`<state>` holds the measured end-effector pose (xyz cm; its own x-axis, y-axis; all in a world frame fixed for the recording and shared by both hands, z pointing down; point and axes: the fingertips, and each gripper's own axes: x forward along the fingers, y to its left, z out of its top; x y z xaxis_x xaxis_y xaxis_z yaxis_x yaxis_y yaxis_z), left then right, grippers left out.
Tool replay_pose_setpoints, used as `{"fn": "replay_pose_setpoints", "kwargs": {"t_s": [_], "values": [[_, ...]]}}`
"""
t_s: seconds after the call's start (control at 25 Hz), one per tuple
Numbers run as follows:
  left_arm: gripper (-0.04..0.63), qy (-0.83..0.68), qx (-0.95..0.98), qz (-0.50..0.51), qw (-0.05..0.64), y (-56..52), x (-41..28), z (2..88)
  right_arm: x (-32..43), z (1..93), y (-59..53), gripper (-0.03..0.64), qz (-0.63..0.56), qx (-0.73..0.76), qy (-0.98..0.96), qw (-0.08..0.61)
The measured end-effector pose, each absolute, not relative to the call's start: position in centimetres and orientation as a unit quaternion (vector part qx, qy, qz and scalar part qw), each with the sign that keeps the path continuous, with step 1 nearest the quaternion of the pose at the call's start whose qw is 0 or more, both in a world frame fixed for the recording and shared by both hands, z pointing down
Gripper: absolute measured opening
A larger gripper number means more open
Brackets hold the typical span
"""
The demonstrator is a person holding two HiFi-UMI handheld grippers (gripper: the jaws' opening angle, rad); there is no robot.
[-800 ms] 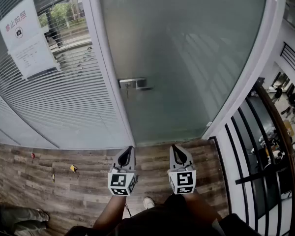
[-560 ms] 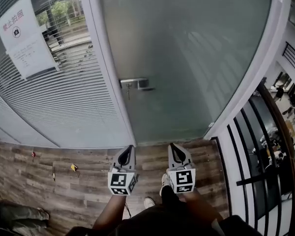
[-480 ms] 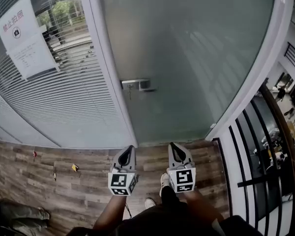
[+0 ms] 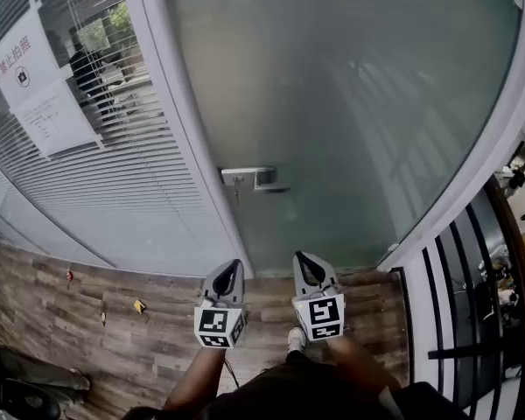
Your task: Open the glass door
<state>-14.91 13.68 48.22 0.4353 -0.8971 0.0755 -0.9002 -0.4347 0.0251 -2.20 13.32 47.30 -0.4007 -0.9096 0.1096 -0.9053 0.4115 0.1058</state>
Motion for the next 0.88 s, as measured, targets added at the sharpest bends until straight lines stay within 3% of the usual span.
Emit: {"fn": "replay_pose_setpoints", "kwargs": {"t_s": [0.48, 0.88], "values": [[0.002, -0.576, 0.816, 0.036, 0.027, 5.7, -15.6, 48.0, -2.3, 47.6, 2.6, 0.015, -0.012, 0.499, -0.863, 0.077], [0.002, -0.597, 0.800, 0.041, 0.046, 3.3, -15.4, 49.3, -4.6, 47.5, -1.2, 0.016, -0.114, 0.435, -0.875, 0.181]]}}
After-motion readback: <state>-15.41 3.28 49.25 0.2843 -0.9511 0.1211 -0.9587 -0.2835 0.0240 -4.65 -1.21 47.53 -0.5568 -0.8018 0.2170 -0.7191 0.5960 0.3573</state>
